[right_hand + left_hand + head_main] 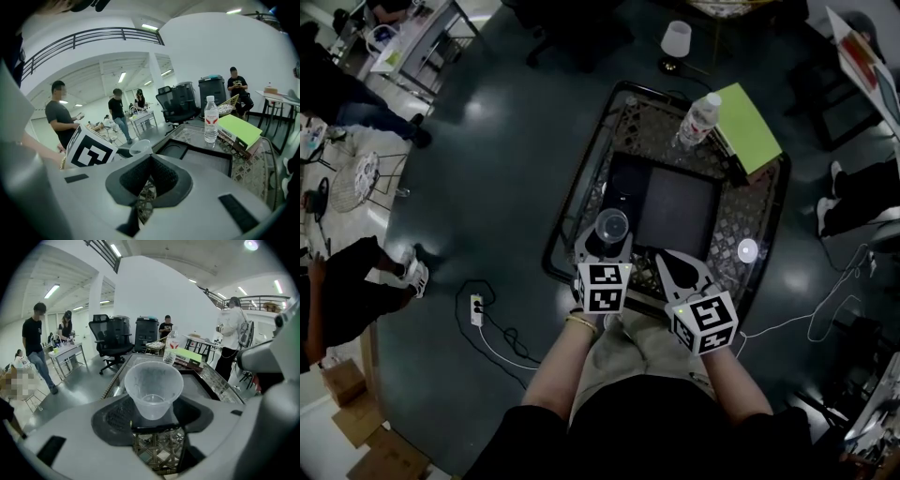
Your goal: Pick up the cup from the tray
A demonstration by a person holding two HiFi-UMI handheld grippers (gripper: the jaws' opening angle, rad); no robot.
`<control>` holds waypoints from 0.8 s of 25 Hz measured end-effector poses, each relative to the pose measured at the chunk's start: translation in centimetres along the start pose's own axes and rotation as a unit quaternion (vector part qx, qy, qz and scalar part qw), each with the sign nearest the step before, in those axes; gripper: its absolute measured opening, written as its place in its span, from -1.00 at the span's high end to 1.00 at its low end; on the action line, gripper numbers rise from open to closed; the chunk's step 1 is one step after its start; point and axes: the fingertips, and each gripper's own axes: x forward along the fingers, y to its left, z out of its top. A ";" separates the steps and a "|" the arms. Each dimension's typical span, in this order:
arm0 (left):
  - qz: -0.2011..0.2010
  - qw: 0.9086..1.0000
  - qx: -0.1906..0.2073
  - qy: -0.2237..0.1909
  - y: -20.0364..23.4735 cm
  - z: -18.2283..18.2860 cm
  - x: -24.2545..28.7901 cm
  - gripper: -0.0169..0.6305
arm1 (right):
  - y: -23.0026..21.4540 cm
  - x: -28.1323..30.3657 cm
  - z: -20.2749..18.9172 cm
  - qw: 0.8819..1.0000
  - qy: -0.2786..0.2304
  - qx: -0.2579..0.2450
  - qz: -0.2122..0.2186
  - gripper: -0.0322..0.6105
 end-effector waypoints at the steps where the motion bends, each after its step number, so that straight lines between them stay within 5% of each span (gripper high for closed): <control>1: -0.002 1.000 -0.001 -0.001 -0.2 0.0 -0.6 0.11 | 0.2 -0.3 -0.1 1.000 0.000 0.000 -0.002 0.87; 20: -0.040 0.999 0.003 -0.036 -5.4 -2.2 -13.6 0.11 | 6.6 -8.1 -3.9 0.999 -0.035 -0.011 -0.028 0.87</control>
